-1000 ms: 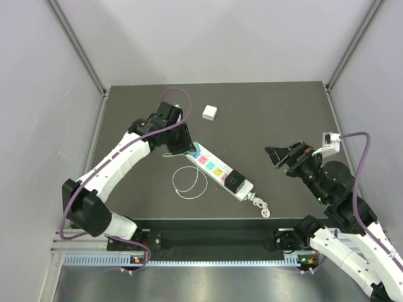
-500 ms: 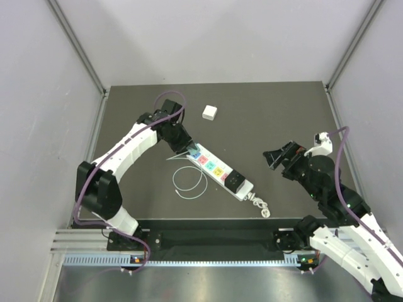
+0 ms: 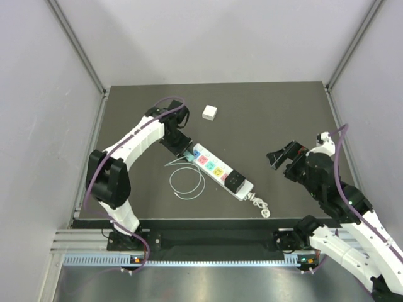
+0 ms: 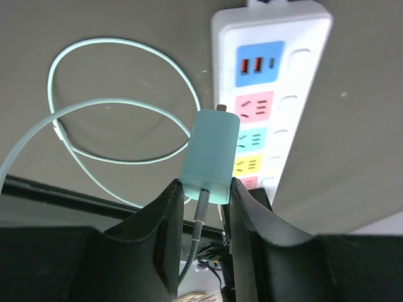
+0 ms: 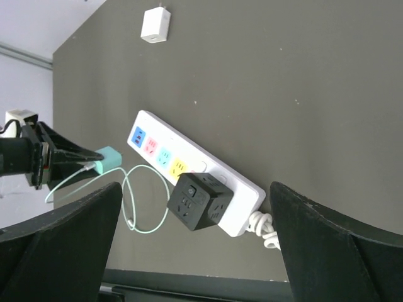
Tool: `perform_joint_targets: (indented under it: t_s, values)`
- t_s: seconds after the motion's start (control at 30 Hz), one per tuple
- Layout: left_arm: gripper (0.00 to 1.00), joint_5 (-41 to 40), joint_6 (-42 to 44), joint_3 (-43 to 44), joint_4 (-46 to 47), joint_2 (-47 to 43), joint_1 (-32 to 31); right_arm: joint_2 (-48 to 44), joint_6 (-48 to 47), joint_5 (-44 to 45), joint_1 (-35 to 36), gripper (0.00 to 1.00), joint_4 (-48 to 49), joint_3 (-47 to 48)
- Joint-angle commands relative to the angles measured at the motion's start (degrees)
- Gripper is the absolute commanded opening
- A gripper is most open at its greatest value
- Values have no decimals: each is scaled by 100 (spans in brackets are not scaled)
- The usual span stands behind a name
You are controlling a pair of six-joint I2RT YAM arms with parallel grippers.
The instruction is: Insert the plug
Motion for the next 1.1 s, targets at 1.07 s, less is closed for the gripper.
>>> perform_joint_targets:
  t_s: [1.07]
  values:
    - [0,733,-1804,953,-671,1231,-1173,-13,-93,502,22,100,-250,-42]
